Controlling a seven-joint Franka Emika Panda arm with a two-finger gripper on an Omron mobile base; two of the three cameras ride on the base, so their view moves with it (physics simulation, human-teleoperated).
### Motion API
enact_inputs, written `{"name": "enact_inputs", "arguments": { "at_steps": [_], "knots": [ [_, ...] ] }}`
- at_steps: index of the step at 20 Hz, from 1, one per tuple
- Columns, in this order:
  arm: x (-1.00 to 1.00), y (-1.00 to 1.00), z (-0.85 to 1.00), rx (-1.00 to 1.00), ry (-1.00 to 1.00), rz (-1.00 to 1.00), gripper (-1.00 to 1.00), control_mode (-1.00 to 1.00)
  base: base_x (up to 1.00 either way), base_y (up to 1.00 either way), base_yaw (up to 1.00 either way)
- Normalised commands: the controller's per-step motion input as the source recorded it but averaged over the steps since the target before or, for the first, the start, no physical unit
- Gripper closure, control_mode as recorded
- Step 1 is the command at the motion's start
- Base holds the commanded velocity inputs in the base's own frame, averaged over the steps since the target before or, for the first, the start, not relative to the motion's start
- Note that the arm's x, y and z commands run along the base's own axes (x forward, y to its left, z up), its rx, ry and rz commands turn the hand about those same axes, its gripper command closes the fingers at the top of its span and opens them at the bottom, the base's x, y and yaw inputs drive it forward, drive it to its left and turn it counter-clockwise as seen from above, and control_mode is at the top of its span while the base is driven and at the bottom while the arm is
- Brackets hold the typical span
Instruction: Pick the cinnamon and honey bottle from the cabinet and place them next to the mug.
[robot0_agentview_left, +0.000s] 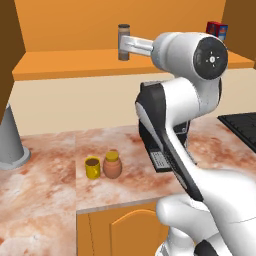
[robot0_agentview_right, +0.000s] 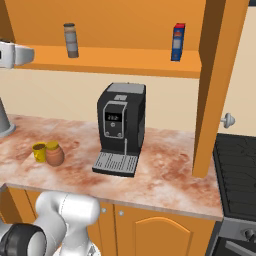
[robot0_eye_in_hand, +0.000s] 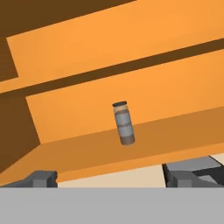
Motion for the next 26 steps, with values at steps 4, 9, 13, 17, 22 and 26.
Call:
{"name": "enact_inputs", "arguments": {
  "at_steps": [4, 9, 13, 17, 22, 26],
  "knots": [
    [0.00, -0.60, -0.05, 0.00, -0.07, 0.12, -1.00, -1.00, 0.00, 0.00, 0.00],
    [0.00, -0.38, -0.06, 0.00, -0.06, 0.11, -1.00, -1.00, 0.00, 0.00, 0.00],
    [0.00, 0.00, 0.00, 0.00, 0.00, 0.00, -1.00, -1.00, 0.00, 0.00, 0.00],
    [0.15, 0.00, -0.12, -0.05, -0.07, 0.06, -1.00, -1.00, 0.00, 0.00, 0.00],
    [0.37, 0.00, -0.21, -0.07, -0.06, 0.09, -1.00, -1.00, 0.00, 0.00, 0.00],
    [0.05, 0.00, -0.02, 0.00, 0.00, 0.04, -1.00, -1.00, 0.00, 0.00, 0.00]
  ]
}}
